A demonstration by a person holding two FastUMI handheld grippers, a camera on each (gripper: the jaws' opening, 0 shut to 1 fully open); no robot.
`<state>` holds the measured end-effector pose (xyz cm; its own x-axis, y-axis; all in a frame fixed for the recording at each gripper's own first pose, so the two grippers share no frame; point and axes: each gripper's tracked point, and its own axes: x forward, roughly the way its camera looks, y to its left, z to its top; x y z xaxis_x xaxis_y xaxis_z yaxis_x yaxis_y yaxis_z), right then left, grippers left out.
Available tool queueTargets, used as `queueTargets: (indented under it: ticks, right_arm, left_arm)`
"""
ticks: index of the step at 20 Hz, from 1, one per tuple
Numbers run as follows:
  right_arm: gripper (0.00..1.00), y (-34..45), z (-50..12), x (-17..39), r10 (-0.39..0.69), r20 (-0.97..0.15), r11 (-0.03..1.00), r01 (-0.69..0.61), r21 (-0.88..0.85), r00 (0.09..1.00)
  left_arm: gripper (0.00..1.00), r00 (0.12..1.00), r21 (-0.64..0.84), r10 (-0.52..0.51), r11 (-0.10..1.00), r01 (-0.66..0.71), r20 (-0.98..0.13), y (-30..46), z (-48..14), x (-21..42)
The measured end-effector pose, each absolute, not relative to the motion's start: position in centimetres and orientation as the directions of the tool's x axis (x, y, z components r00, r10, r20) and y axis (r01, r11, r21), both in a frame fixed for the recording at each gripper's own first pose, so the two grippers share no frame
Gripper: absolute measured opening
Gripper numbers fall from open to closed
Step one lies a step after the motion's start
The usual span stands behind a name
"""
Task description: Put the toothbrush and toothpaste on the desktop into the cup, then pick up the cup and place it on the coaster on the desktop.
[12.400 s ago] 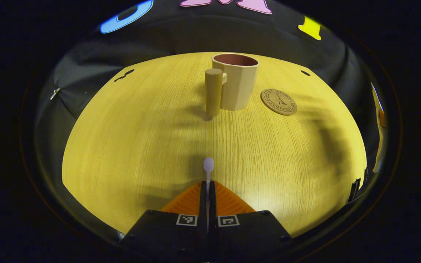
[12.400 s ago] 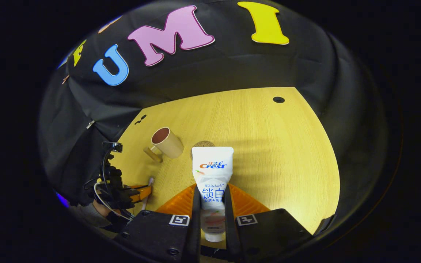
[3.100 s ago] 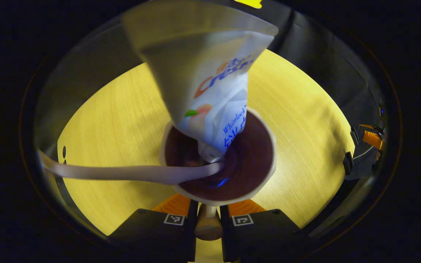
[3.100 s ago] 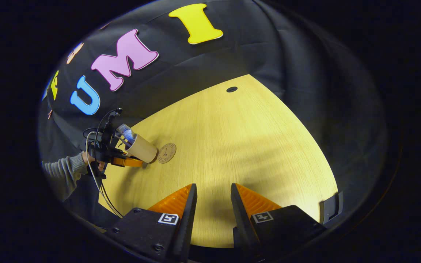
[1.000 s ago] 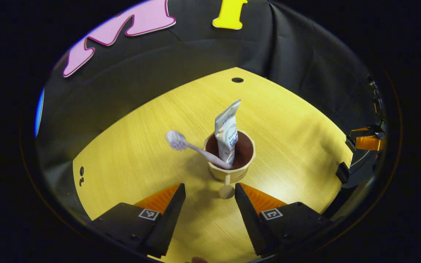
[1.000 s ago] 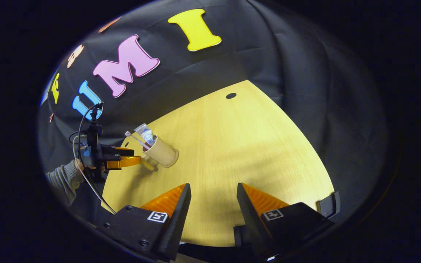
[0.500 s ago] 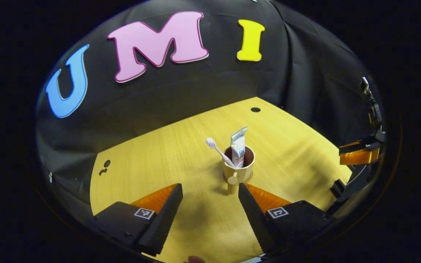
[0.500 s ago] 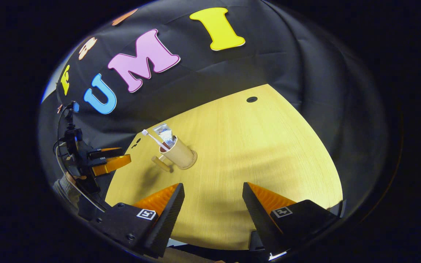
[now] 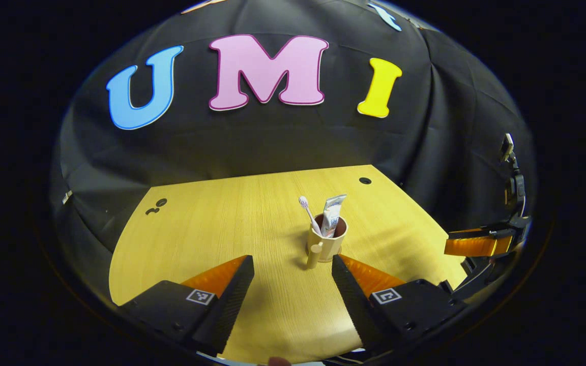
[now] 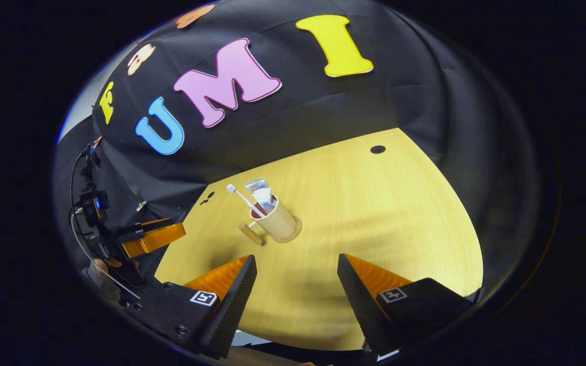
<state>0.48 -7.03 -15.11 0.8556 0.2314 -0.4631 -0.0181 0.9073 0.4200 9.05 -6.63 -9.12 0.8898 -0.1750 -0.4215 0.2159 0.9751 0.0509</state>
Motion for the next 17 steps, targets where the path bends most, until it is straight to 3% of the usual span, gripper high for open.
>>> queueTargets:
  ticks: [7,8,17]
  right_arm:
    - [0.98,-3.8,-13.1,1.2,0.285,-0.434,0.903,-0.086,0.422,0.855]
    - [0.98,-3.5,-13.0,1.3,0.289,-0.431,0.901,-0.091,0.423,0.855]
    - [0.98,-2.4,-12.7,1.1,0.302,-0.424,0.897,-0.104,0.430,0.854]
  left_arm:
    - [0.89,0.870,-0.022,-0.294,0.950,0.311,-0.396,-11.0,-9.3,6.5]
    - [0.92,0.862,-0.034,-0.311,0.945,0.325,-0.400,-11.6,-9.4,6.3]
    - [0.93,0.831,-0.106,-0.364,0.929,0.354,-0.421,-12.9,-9.4,5.9]
